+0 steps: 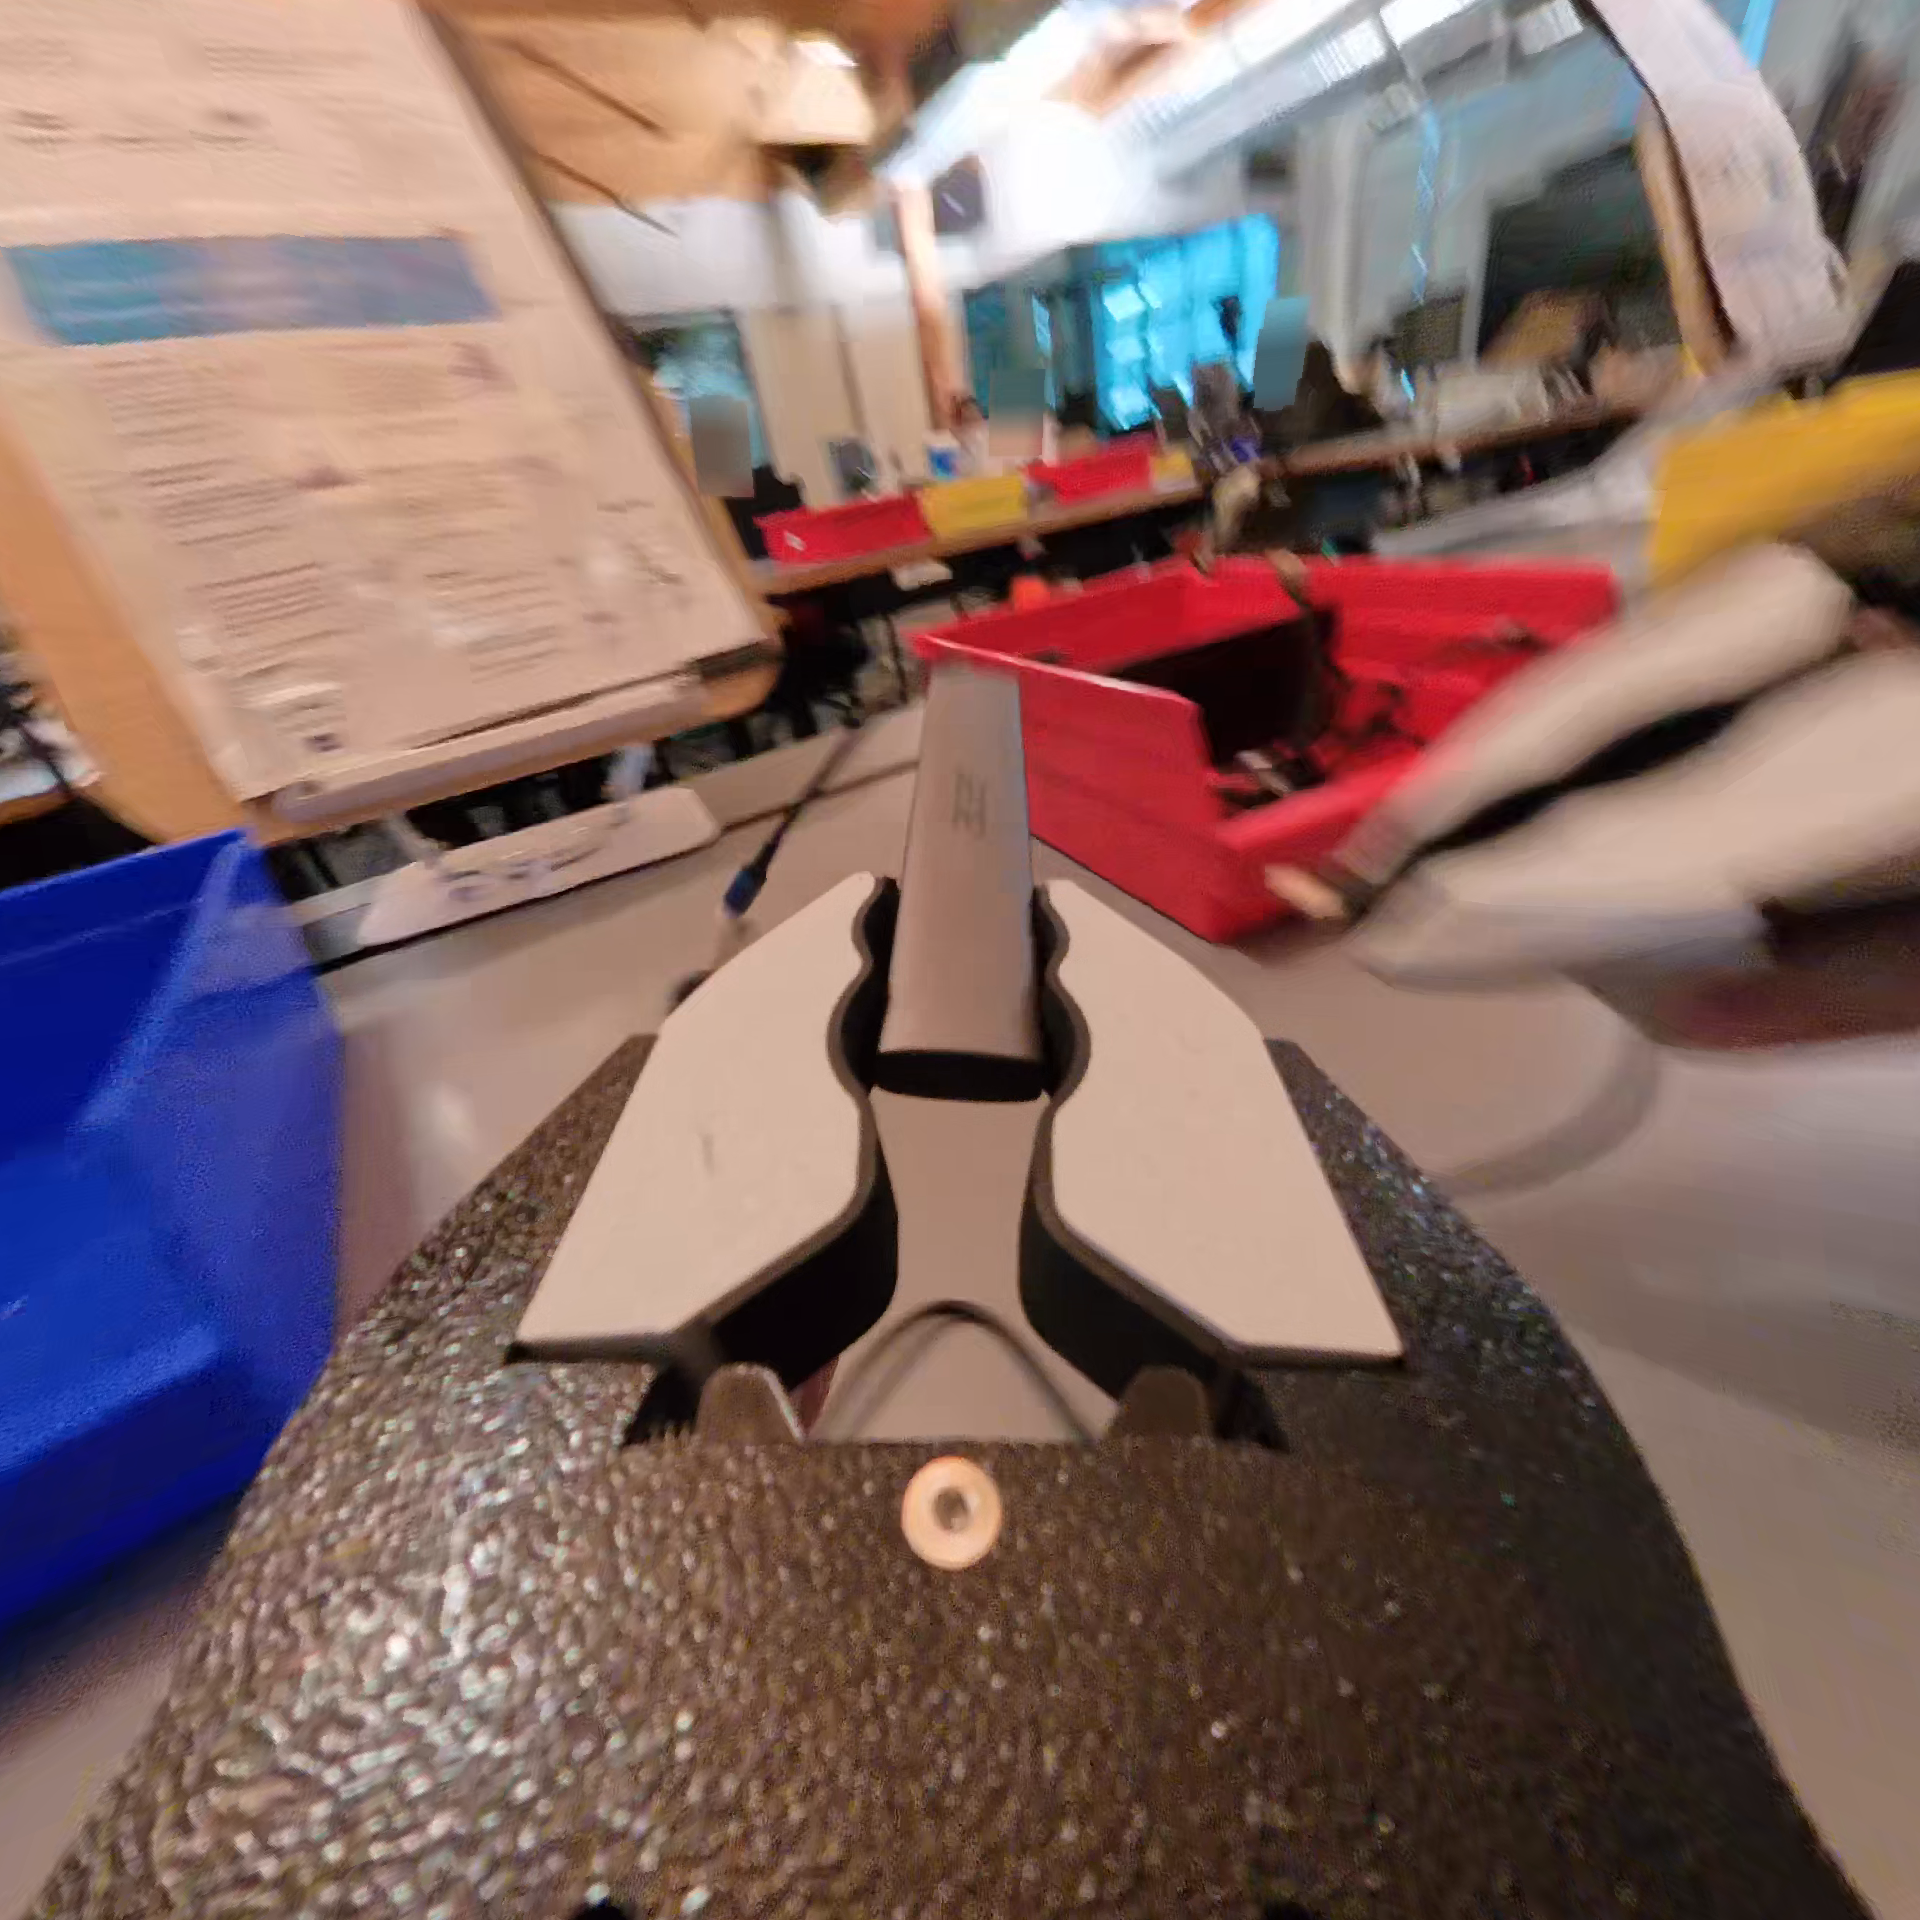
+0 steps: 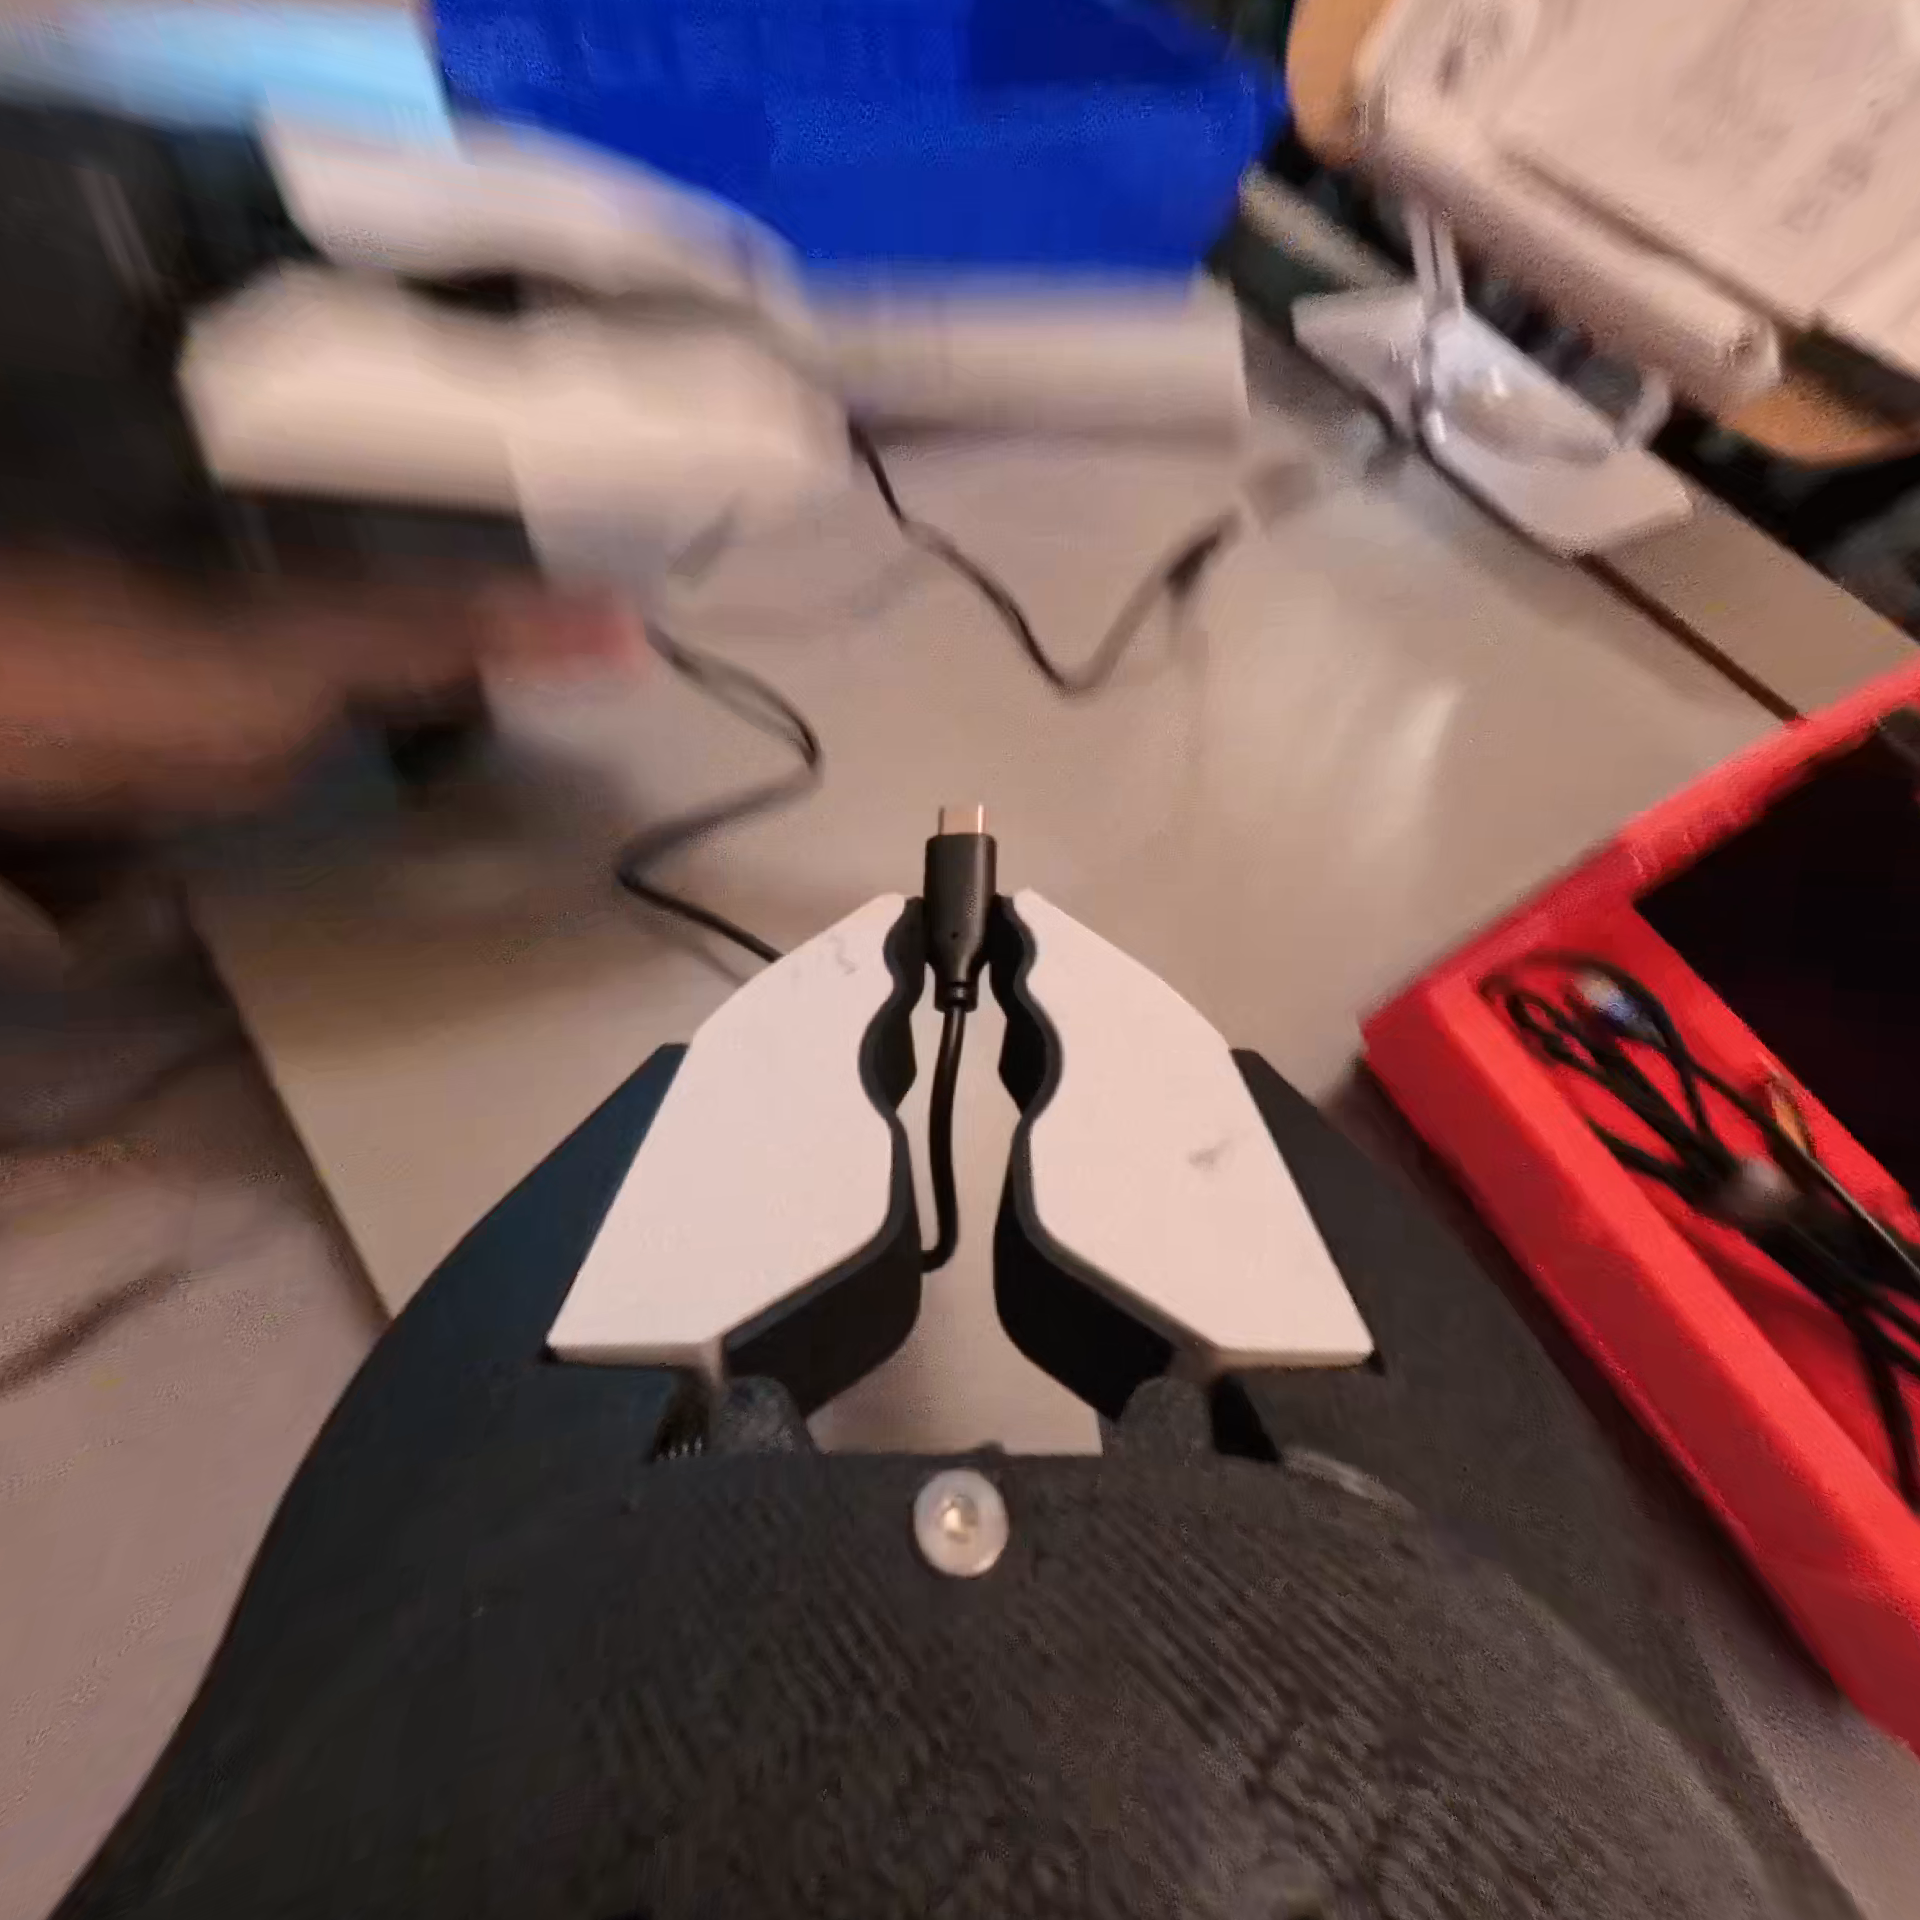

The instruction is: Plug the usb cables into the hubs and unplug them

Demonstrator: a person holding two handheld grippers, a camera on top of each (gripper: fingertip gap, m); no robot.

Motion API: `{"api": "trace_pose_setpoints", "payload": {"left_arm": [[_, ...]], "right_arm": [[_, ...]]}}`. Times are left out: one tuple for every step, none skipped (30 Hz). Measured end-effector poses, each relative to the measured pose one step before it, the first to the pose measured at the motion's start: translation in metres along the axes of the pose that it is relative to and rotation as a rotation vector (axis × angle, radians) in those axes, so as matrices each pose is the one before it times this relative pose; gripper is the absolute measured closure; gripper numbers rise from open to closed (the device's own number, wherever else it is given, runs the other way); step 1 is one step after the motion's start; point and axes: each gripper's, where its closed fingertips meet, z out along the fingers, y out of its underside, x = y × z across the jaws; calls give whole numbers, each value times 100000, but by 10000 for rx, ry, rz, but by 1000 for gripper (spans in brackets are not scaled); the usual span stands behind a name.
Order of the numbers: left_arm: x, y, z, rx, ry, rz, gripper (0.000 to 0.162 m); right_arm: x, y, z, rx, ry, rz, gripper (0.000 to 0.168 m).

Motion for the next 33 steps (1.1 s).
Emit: {"api": "trace_pose_setpoints", "payload": {"left_arm": [[-2960, -136, -225, -96, -271, -1115, 137], [-2076, -903, -400, 149, 40, -615, 137], [-879, -1553, -661, 518, 87, 264, 138], [-19, -1353, -567, 360, 113, 425, 138], [538, -990, -345, 122, 306, 79, 137], [474, -850, -301, 135, 197, -194, 137], [361, -688, -253, 145, 147, -94, 138], [361, -451, -168, 67, 234, 35, 138], [116, -177, -100, -45, 134, 12, 138], [-168, 12, -94, -81, -44, -42, 138], [-153, 91, -115, -32, -18, -67, 138], [-66, 212, -139, -35, 36, -127, 138], [-116, 268, -157, -43, -26, -122, 138], [-99, 236, -177, -9, -39, -41, 138], [-78, 293, -104, -48, -17, -3, 138], [-96, 300, -32, -74, -24, -17, 138], [-110, 226, -8, -48, -25, -37, 138], [-37, 119, 11, -20, 8, -39, 138], [-4, 101, 32, -27, 29, -38, 138], [-21, 80, 49, -17, -7, -32, 138], [-21, 55, 60, -5, -6, -9, 138], [-1, 71, 62, -15, -13, -2, 138], [3, 38, 46, -1, -12, -2, 138], [0, 43, 36, -5, -9, 18, 138], [-42, 76, 34, -15, -34, 40, 138], [-74, 61, -8, -1, -42, 45, 138], [-54, 45, -20, 16, -20, 10, 138], [-25, 104, -2, -11, 19, -43, 138], [-28, 159, 37, -40, 24, -66, 138], [-29, 174, 46, -36, 21, -42, 138], [-7, 179, 53, -39, 19, -30, 138], [38, 185, 65, -33, 26, -33, 138], [60, 163, 67, -24, 23, -37, 138]], "right_arm": [[395, 1650, -350, -367, 490, -282, 155], [-1, 837, -409, 227, 101, 463, 156], [-395, 394, -429, 271, -459, 846, 156], [137, -135, -501, 337, -187, 545, 155], [759, -573, -598, 374, 263, 120, 155], [803, -838, -615, 259, 271, -47, 155], [772, -1059, -638, 186, 206, -40, 155], [808, -1341, -711, 259, 218, -78, 155], [894, -1495, -786, 329, 276, -168, 156], [1037, -1457, -829, 294, 329, -215, 156], [1190, -1312, -782, 217, 361, -187, 156], [1321, -1243, -695, 190, 379, -167, 156], [1142, -1234, -582, 167, 201, -250, 156], [926, -1192, -436, 101, 21, -287, 156], [834, -1197, -306, 58, -46, -276, 156], [715, -1380, -217, 107, -86, -197, 156], [517, -1715, -200, 213, -192, -147, 156], [471, -1977, -227, 304, -205, -135, 156], [523, -2188, -266, 357, -179, -68, 156], [321, -2348, -293, 418, -323, 32, 156], [220, -2497, -299, 503, -379, 147, 156], [342, -2498, -253, 522, -248, 152, 156], [495, -2344, -179, 473, -107, 49, 156], [539, -2038, -65, 331, -73, -71, 156], [697, -1702, 17, 166, 47, -75, 156], [787, -1447, 61, 64, 144, -118, 156], [814, -1228, 109, -21, 162, -274, 156], [904, -886, 198, -155, 182, -357, 156], [1075, -572, 260, -261, 254, -281, 156], [1171, -531, 323, -190, 285, -196, 156], [982, -538, 373, -111, 135, -127, 156], [849, -484, 443, -128, 12, -41, 156], [842, -586, 441, -81, 1, 106, 155]]}}
